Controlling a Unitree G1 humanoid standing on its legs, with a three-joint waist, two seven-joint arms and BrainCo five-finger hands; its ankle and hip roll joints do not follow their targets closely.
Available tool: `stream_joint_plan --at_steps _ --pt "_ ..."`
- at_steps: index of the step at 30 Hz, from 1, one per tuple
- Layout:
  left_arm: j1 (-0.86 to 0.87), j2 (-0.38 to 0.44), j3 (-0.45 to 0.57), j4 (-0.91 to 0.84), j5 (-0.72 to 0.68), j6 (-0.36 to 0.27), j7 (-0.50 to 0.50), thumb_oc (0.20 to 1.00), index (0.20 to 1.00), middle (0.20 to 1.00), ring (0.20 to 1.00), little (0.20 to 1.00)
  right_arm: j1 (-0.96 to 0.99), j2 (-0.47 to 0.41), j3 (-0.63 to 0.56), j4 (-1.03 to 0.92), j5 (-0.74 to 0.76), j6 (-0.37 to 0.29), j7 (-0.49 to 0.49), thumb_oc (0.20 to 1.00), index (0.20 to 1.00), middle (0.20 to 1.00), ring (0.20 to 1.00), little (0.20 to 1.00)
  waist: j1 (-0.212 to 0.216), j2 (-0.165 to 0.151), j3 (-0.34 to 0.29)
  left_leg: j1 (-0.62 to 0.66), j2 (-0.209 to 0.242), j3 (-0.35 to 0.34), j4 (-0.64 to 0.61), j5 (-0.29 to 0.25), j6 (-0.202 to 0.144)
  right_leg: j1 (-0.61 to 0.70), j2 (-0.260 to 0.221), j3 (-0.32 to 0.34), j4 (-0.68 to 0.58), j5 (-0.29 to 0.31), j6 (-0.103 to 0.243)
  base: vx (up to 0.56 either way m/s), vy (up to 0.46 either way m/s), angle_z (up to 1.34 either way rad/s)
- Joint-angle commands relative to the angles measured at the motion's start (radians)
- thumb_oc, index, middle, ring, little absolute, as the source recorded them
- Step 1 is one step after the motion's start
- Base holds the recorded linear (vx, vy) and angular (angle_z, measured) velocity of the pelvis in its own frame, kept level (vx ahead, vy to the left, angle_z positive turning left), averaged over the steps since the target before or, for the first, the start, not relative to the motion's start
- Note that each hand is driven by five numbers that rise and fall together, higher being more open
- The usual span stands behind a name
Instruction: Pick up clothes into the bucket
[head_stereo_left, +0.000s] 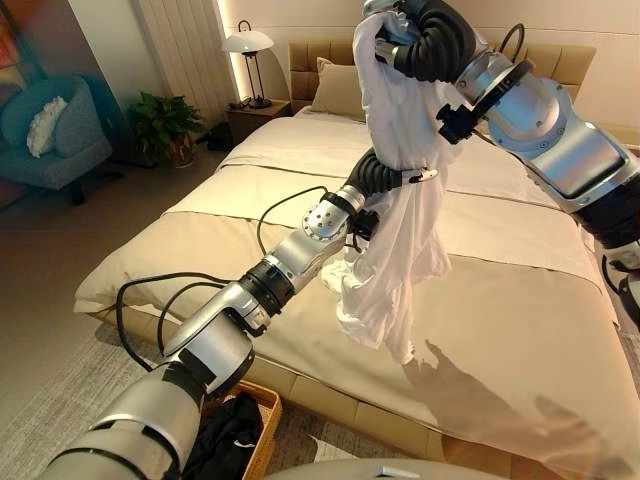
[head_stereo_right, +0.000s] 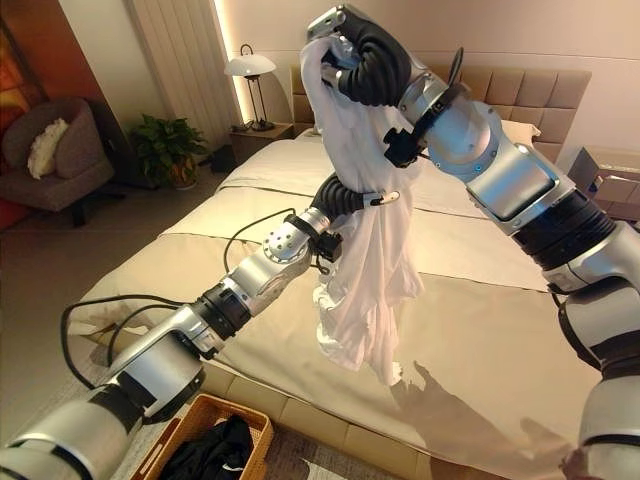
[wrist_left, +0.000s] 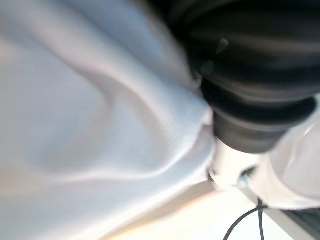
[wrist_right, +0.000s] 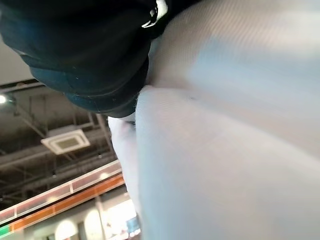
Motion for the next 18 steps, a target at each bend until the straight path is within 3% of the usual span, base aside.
stream_joint_plan --at_steps 1,2,11,13,14,17,18 --pt "-0.104 0.0 -0.065 0.021 -0.029 -0.015 -0.027 0.2 0.2 0.2 0.2 0.2 -0.13 -0.008 -0.064 0.058 0.048 -0.079 -0.073 0.2 0.2 0.2 0.2 0.2 0.033 -0.056 -0.011 -0.028 -0.042 -0.033 0.115 -0.126 0.01 -0.042 -0.04 -0.033 0.148 -0.07 0.04 0.0 0.0 0.0" --pt "-0.094 0.05 -0.066 -0.018 -0.028 -0.018 -0.037 0.2 0.2 0.2 0.2 0.2 -0.102 -0.022 -0.089 0.084 0.042 -0.072 -0.083 0.2 0.2 0.2 0.2 0.2 0.039 -0.054 -0.01 -0.029 -0.046 -0.035 0.117 -0.127 0.012 -0.041 -0.041 -0.037 0.148 -0.071 0.04 0.0 0.0 0.0" --pt "-0.048 0.241 -0.012 -0.073 -0.016 -0.021 -0.035 0.2 0.2 0.2 0.2 0.2 0.017 -0.073 -0.209 0.125 0.042 -0.064 -0.112 0.2 0.2 0.2 0.2 0.2 0.058 -0.05 -0.01 -0.032 -0.048 -0.046 0.12 -0.128 0.014 -0.034 -0.046 -0.046 0.146 -0.072 0.041 0.0 0.0 0.0" --pt "-0.016 0.35 0.028 -0.091 -0.02 -0.021 -0.034 0.2 0.2 0.2 0.2 0.2 0.068 -0.1 -0.259 0.138 0.044 -0.061 -0.123 0.2 0.2 0.2 0.2 0.2 0.067 -0.048 -0.009 -0.04 -0.051 -0.048 0.122 -0.119 0.015 -0.04 -0.049 -0.048 0.145 -0.065 0.041 -0.02 0.001 0.01" --pt "-0.015 0.35 0.027 -0.092 -0.021 -0.021 -0.034 0.2 0.2 0.2 0.2 0.2 0.071 -0.1 -0.261 0.137 0.043 -0.061 -0.123 0.2 0.2 0.2 0.2 0.2 0.067 -0.048 -0.01 -0.034 -0.05 -0.049 0.121 -0.127 0.014 -0.035 -0.048 -0.049 0.145 -0.073 0.041 0.0 0.0 0.0" --pt "0.024 0.491 0.088 -0.121 -0.003 -0.026 -0.024 0.2 0.2 0.2 0.2 0.2 0.171 -0.13 -0.325 0.182 0.04 -0.049 -0.121 0.2 0.2 0.2 0.2 0.2 0.082 -0.044 -0.01 -0.031 -0.051 -0.054 0.123 -0.128 0.014 -0.027 -0.05 -0.055 0.143 -0.075 0.041 0.0 0.0 0.0" --pt "0.025 0.492 0.087 -0.123 -0.003 -0.025 -0.023 0.2 0.2 0.2 0.2 0.2 0.174 -0.129 -0.328 0.18 0.039 -0.048 -0.121 0.2 0.2 0.2 0.2 0.2 0.082 -0.046 -0.01 -0.031 -0.051 -0.054 0.123 -0.128 0.014 -0.026 -0.05 -0.055 0.143 -0.075 0.041 0.03 -0.006 0.07"
